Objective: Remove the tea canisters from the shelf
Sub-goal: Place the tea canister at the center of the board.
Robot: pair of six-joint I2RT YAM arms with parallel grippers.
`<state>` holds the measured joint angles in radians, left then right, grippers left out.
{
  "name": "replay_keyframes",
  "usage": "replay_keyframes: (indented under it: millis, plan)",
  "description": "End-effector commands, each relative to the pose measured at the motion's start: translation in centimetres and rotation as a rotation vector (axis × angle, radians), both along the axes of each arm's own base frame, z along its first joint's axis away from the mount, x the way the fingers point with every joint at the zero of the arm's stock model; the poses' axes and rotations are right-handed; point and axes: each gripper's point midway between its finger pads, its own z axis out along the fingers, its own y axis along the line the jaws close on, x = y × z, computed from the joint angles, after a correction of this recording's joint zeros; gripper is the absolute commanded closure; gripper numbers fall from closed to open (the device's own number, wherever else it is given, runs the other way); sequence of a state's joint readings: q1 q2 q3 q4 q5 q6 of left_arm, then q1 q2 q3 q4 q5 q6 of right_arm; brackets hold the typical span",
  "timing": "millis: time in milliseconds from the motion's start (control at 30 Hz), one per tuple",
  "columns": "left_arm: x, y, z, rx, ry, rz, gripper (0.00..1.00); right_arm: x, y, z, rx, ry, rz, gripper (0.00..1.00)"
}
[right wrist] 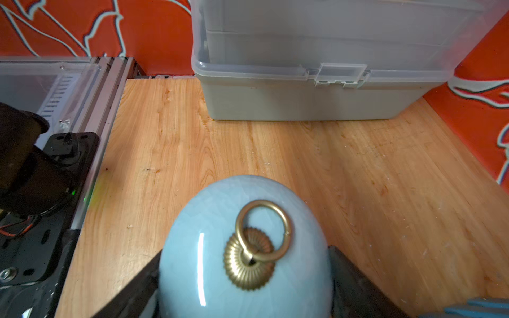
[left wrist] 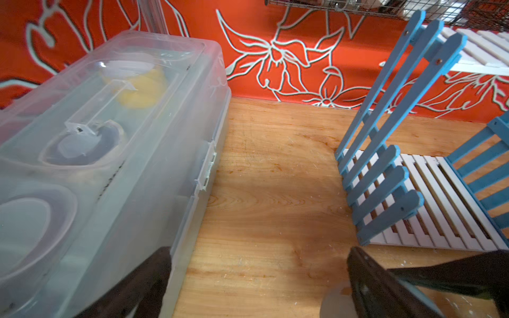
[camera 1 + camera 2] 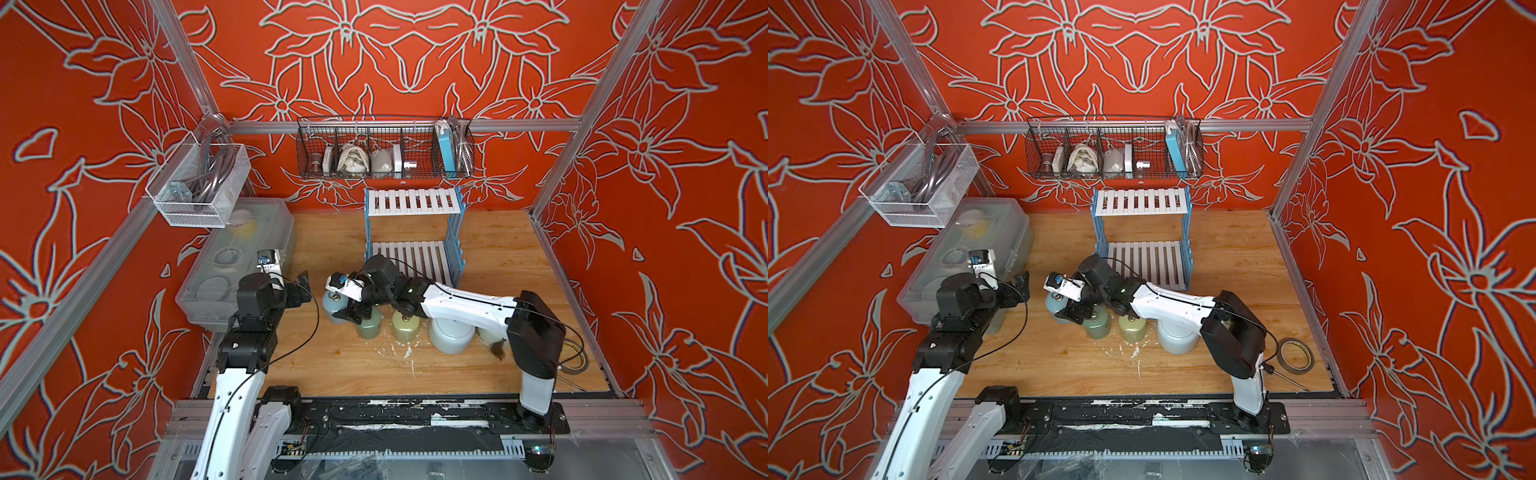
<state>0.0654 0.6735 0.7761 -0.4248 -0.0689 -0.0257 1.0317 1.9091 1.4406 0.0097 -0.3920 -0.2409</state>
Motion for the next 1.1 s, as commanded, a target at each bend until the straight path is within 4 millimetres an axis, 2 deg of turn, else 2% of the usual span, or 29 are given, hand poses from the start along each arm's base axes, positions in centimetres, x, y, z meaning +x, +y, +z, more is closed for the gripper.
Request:
replay_keyframes:
  millis: [0, 333, 600, 800, 1067]
  plan:
    - [-0.3, 1.6, 2.2, 0.037, -0.057, 0.088, 0.02, 1.5, 2.6, 4.8, 0.18, -0.073, -0.015, 0.43]
    - [-0.7, 4.1, 3.0, 0.111, -0.083, 0.222, 0.02, 2.7, 4.6, 0.4, 0.152, -0.059, -0.017, 0.43]
    - [-0.9, 4.8, 3.1, 0.125, -0.092, 0.258, 0.02, 1.7, 5.0, -2.9, 0.086, -0.038, 0.019, 0.43]
    - [-0.8, 4.6, 2.9, 0.122, -0.093, 0.249, 0.02, 0.5, 5.1, -4.4, 0.046, -0.035, 0.056, 0.42]
    - [-0.8, 4.5, 2.8, 0.12, -0.09, 0.241, 0.02, -0.9, 4.9, -4.8, 0.023, -0.029, 0.095, 0.38]
